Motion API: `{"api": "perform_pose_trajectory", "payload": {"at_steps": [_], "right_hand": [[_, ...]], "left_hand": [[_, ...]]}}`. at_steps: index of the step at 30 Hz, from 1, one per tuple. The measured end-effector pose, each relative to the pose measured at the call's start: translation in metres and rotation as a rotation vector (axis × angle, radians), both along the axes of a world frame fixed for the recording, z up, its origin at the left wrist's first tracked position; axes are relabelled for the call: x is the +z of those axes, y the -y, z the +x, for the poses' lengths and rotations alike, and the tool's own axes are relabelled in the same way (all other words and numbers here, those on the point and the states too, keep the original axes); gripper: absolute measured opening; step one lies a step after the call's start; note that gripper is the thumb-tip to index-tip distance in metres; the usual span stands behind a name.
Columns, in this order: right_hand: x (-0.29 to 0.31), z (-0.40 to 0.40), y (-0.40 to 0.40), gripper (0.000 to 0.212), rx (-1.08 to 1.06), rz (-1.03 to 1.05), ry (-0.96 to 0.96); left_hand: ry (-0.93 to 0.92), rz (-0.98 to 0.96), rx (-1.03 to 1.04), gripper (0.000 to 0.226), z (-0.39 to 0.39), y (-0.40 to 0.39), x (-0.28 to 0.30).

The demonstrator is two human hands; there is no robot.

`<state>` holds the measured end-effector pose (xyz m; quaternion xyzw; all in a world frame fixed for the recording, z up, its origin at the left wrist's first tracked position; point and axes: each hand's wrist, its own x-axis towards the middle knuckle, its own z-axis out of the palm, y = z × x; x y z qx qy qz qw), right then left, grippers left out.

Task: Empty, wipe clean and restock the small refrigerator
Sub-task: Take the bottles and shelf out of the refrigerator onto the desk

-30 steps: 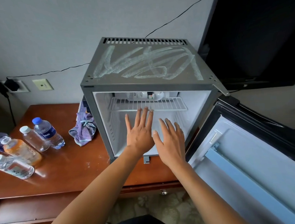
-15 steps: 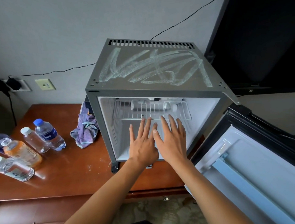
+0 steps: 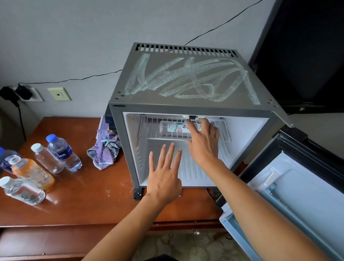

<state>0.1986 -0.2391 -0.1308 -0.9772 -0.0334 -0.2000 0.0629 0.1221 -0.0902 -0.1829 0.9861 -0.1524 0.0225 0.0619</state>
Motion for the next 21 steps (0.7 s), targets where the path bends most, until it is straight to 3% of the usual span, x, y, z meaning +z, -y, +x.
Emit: {"api": "perform_pose_trajectory", "payload": {"at_steps": [7, 11, 15, 18, 21], "right_hand": [[-0.006, -0.029, -0.002, 0.071, 0.024, 0.013, 0.146], [-0.008, -0.060, -0.018, 0.068, 0.099, 0.064, 0.134], [-0.003, -0.083, -0.037, 0.059, 0.241, 0.046, 0.022], [-0.001, -0.093, -0.053, 0.050, 0.380, 0.006, -0.044], [-0.001, -0.096, -0.069, 0.045, 0.509, 0.110, -0.105]], "left_hand": [[0.275, -0.210, 0.024, 0.081, -0.004, -0.017, 0.011], [0.371, -0.252, 0.095, 0.083, -0.020, -0.028, 0.010], [0.400, -0.260, 0.225, 0.068, -0.037, -0.042, 0.002], [0.418, -0.268, 0.191, 0.057, -0.045, -0.059, -0.002], [0.343, -0.321, 0.213, 0.056, -0.053, -0.083, -0.008]]}}
